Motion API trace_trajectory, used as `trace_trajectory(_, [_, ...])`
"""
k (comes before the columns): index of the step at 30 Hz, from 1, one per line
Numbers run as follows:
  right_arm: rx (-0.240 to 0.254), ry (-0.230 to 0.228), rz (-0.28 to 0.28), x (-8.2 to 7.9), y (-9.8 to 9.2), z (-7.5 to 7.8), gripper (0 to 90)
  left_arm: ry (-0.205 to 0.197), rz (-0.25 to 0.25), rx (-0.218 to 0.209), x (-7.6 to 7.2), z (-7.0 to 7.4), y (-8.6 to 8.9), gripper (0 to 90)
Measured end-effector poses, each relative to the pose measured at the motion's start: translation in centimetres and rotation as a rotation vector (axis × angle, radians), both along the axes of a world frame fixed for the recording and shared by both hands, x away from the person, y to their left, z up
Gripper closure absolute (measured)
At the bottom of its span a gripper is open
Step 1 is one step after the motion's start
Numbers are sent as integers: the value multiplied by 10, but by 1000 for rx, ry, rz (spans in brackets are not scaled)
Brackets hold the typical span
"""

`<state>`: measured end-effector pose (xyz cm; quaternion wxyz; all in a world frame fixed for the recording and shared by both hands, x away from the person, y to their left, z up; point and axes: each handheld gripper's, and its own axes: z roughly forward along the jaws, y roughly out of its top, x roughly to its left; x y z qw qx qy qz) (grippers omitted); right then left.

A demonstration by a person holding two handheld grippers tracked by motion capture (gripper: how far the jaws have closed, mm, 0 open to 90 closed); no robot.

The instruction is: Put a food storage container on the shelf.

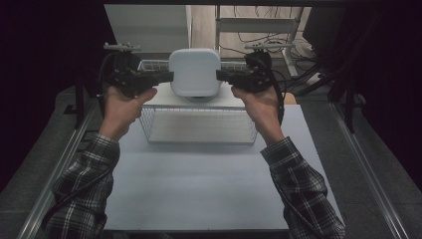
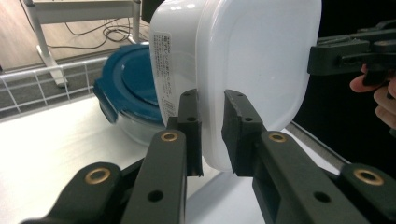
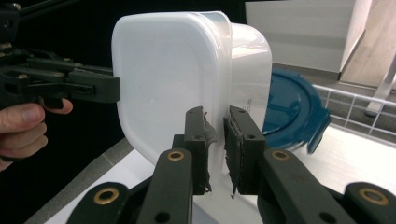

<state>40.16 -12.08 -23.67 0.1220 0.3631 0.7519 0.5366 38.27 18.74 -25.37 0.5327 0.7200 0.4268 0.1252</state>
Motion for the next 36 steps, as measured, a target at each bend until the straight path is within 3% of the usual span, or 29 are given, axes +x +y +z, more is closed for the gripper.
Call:
trace_trajectory(9, [3, 33, -21, 26, 7, 4, 777, 32, 17, -29, 23, -1, 4, 774])
trace_trajectory(17, [1, 49, -39, 36, 11, 5, 754, 47, 10, -39, 30, 2, 4, 747])
trace_trajectory(23, [-20, 49, -57, 39, 12, 5, 675, 40, 15, -29, 34, 6, -3, 691])
trace_trajectory(30, [-13, 52, -83, 48, 14, 3, 595, 49, 34, -6, 44, 5, -10, 671])
trace_trajectory(34, [-49, 40, -102, 54, 18, 1, 562, 68, 37, -37, 50, 3, -10, 649])
trace_trajectory(36, [-44, 37, -115, 57, 19, -1, 533, 75, 41, -41, 54, 2, -10, 630])
